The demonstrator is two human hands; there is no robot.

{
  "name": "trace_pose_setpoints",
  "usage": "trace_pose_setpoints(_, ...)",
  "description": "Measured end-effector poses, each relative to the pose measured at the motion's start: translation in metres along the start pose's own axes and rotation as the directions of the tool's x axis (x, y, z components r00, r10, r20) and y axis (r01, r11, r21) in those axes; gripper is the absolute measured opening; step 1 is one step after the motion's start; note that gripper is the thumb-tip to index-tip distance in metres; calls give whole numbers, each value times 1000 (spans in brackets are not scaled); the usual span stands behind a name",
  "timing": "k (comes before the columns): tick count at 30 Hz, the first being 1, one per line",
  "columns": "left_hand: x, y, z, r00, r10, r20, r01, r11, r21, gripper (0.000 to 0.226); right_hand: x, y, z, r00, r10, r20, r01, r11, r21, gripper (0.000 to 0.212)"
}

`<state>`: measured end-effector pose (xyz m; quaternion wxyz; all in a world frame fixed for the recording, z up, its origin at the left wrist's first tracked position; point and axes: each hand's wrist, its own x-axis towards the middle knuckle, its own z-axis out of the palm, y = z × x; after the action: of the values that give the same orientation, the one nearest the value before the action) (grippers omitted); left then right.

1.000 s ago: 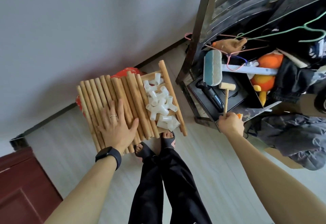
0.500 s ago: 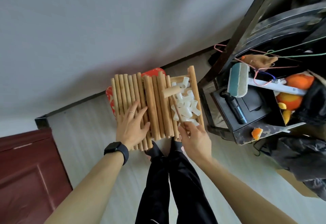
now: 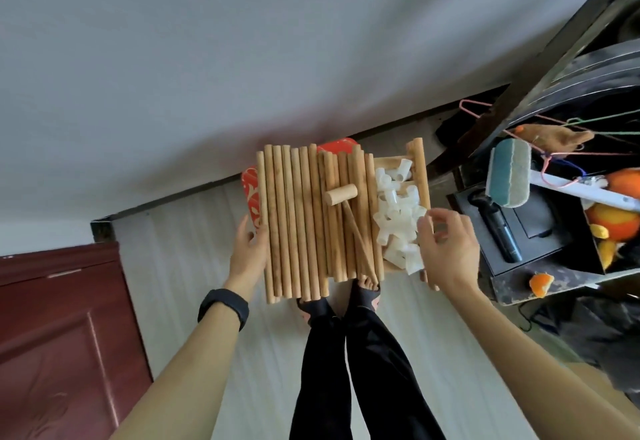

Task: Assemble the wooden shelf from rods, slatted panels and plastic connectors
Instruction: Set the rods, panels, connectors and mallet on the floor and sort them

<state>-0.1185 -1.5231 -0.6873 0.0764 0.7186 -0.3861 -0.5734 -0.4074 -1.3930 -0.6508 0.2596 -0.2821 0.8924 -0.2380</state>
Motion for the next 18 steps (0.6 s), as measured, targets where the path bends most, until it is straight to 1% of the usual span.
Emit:
trace_pose_setpoints(1, 8, 2, -4, 996, -77, 52, 80, 995, -56, 31, 15, 3, -3, 989, 140, 57, -143, 987, 68, 34)
trace_pose_setpoints(2, 16, 2, -8, 984, -150, 93, 160, 981, -108, 26, 30, 5, -4, 943, 280, 177, -306, 942, 138, 31)
trace_pose_setpoints(3, 24, 2, -12, 966, -217, 141, 240, 956, -171, 27, 44, 8, -4, 857, 395, 332, -473, 859, 198, 31)
trace_pose_setpoints(4, 32, 1, -15, 945, -266, 191, 305, 927, -217, 30, 57, 11, -4, 747, 464, 477, -614, 756, 226, 35)
trace_pose_setpoints(5, 39, 1, -16, 928, -290, 233, 344, 907, -242, 36, 67, 16, -4, 639, 493, 590, -715, 663, 222, 42)
trace_pose_setpoints(6, 46, 1, -18, 918, -298, 263, 363, 899, -246, 43, 75, 22, -4, 552, 498, 669, -778, 596, 198, 48)
trace_pose_setpoints(7, 54, 0, -19, 910, -304, 282, 375, 894, -245, 49, 81, 26, -5, 493, 491, 718, -810, 560, 174, 51)
trace_pose_setpoints(8, 61, 0, -19, 905, -313, 288, 385, 892, -239, 54, 88, 31, -5, 462, 482, 745, -822, 547, 157, 53)
trace_pose_setpoints(9, 66, 0, -19, 903, -322, 284, 391, 891, -232, 56, 93, 36, -5, 450, 472, 758, -824, 546, 149, 53)
trace_pose_setpoints(11, 72, 0, -17, 909, -330, 256, 387, 895, -221, 56, 102, 44, -3, 449, 446, 774, -815, 559, 151, 53)
trace_pose_setpoints(15, 73, 4, -6, 923, -323, 207, 365, 907, -211, 53, 106, 53, 0, 447, 421, 789, -822, 541, 177, 53)
trace_pose_setpoints(18, 68, 5, -6, 919, -334, 210, 377, 900, -220, 56, 103, 53, -3, 440, 420, 794, -828, 532, 178, 65)
